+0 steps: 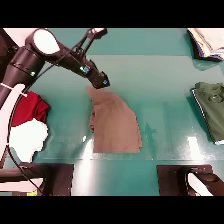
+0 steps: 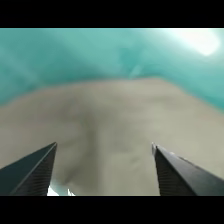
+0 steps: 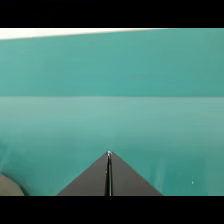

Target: Fold the shirts.

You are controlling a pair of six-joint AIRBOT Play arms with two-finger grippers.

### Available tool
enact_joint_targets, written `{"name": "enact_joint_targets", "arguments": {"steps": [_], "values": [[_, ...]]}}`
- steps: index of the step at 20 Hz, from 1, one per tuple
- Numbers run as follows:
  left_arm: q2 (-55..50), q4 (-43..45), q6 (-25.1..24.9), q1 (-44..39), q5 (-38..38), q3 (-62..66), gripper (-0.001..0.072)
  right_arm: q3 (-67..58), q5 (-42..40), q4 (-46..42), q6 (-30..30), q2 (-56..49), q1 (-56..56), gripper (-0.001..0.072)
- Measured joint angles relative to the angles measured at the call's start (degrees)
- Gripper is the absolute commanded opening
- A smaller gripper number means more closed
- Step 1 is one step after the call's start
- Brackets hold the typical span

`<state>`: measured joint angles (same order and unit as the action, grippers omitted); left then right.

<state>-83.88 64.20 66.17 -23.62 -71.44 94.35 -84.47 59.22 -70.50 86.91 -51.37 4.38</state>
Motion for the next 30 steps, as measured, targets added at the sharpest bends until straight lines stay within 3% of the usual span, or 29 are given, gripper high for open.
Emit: {"name": "enact_joint_targets", "arguments": {"steps": [5,9,14,18,24,30], "values": [[1.68,3.28,8.24,5.14,-7.52,-3.45,0.0709,0.0,1.03,0.0,0.0,0.0,0.0,0.0017],[7.04,-0.09,12.09,6.58,-8.66,-17.33,0.0709,0.0,1.31,-0.09,0.0,0.0,0.0,0.0016],[15.87,-5.38,15.26,5.07,-2.01,-39.67,0.0708,0.0,1.36,-0.09,-0.02,-0.52,0.0,0.0017],[18.58,-10.95,16.33,-1.68,5.6,-51.49,0.0708,0.0,1.73,0.17,-0.04,-2.23,0.0,0.0017],[19.04,-13.25,20.44,-9.73,13.92,-57.57,0.0708,0.0,2.71,0.33,-0.04,-4.04,0.0,0.0017],[18.88,-13.79,22.43,-11.17,15.96,-58.64,0.0707,0.0,2.71,0.35,-0.07,-4.35,0.0,0.0016]]}}
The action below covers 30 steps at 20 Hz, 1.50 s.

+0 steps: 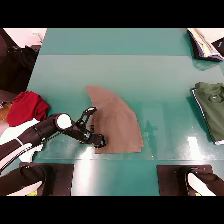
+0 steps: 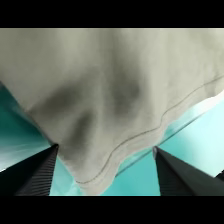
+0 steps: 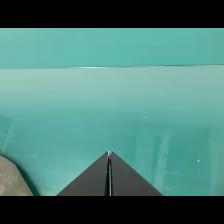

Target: Fold the shirts.

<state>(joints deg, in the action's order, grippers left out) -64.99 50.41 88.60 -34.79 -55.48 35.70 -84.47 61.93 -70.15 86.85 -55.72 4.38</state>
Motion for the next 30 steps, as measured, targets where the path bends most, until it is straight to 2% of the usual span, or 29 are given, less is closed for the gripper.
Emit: {"name": "enact_joint_targets", "arguments": {"steps": [13,20,21,22,23,24,25,26,30], "values": [[4.2,2.45,4.24,-0.22,-2.8,-1.14,0.0707,0.0,0.09,0.0,-0.02,0.0,0.0,0.0017],[4.5,-4.15,3.04,-0.22,3.17,-5.73,0.0707,0.0,0.09,-0.02,-0.02,0.0,0.0,0.0017],[4.5,-4.87,2.82,-0.22,3.91,-5.97,0.0589,0.0,0.07,-0.02,-0.02,0.0,0.0,0.0017],[4.48,-5.29,2.62,-0.22,4.83,-6.21,0.0395,0.0,0.07,-0.02,-0.02,0.0,0.0,0.0017],[4.46,-5.31,2.27,-0.22,5.46,-6.34,0.0357,0.0,0.07,-0.02,-0.02,0.0,0.0,0.0017],[4.46,-5.99,1.88,-0.22,6.08,-6.38,0.0354,0.0,0.07,-0.02,-0.02,0.0,0.0,0.0017],[4.48,-6.38,1.42,-0.22,6.43,-6.45,0.0288,0.0,0.04,-0.02,-0.02,0.0,0.0,0.0016],[4.46,-6.58,1.14,-0.22,6.75,-6.47,0.0033,0.0,0.04,-0.02,-0.02,0.0,0.0,0.0017],[4.63,-6.21,-0.24,0.26,5.38,-3.78,0.0024,0.0,0.04,0.0,0.0,0.0,0.0,0.0017]]}}
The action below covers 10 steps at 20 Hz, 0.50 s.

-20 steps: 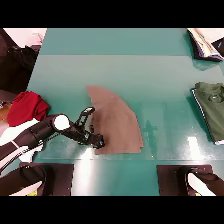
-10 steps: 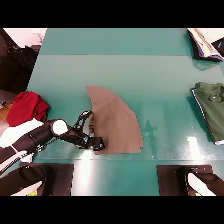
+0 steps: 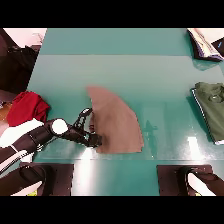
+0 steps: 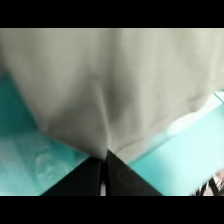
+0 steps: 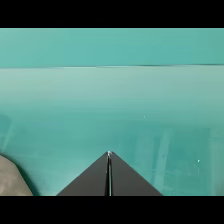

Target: Fold the shirts.

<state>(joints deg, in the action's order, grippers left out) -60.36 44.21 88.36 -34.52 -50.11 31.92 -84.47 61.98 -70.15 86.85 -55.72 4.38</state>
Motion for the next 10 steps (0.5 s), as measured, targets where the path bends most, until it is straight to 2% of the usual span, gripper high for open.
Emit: {"name": "enact_joint_targets", "arguments": {"steps": [4,8,9,10], "values": [[2.67,7.26,-0.35,4.7,-10.14,12.33,0.0024,0.0,0.28,0.09,0.0,0.0,0.0,0.0017],[7.19,18.86,-0.33,12.9,-22.05,34.05,0.0024,-0.02,2.56,1.73,-0.22,-1.27,0.02,0.0028],[7.96,21.94,-0.33,14.88,-24.22,40.22,0.0025,-0.02,3.5,3.48,-0.94,-2.32,0.11,0.0159],[8.44,24.7,-0.31,16.48,-25.97,45.7,0.0024,-0.02,4.37,5.62,-1.88,-3.63,0.33,0.0438]]}}
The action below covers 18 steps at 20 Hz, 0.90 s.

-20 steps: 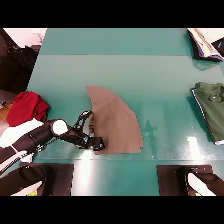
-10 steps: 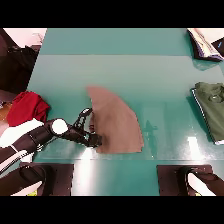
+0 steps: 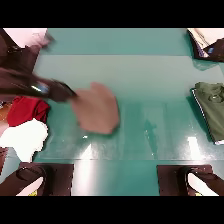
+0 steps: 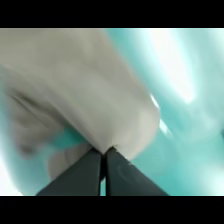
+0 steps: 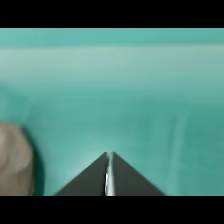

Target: Fold the shirts.

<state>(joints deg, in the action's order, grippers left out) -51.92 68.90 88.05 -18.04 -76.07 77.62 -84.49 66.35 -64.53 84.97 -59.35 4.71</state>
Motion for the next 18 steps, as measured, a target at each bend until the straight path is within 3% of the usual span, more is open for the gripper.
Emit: {"name": "enact_joint_targets", "arguments": {"steps": [1,2,8,18], "values": [[0.42,2.75,0.0,1.38,-1.51,5.4,0.0025,0.0,0.96,2.49,-0.92,-1.79,0.59,0.0588],[0.68,5.18,0.0,2.32,-2.51,9.7,0.0025,0.0,1.68,4.9,-1.64,-3.87,1.51,0.0598],[1.03,14.93,0.02,4.55,-6.49,22.08,0.0025,0.0,3.61,12.04,-3.37,-20.15,13.55,0.0593],[0.63,17.68,0.09,4.87,-10.21,23.43,0.0025,0.0,0.39,13.94,-6.47,-41.42,38.6,0.059]]}}
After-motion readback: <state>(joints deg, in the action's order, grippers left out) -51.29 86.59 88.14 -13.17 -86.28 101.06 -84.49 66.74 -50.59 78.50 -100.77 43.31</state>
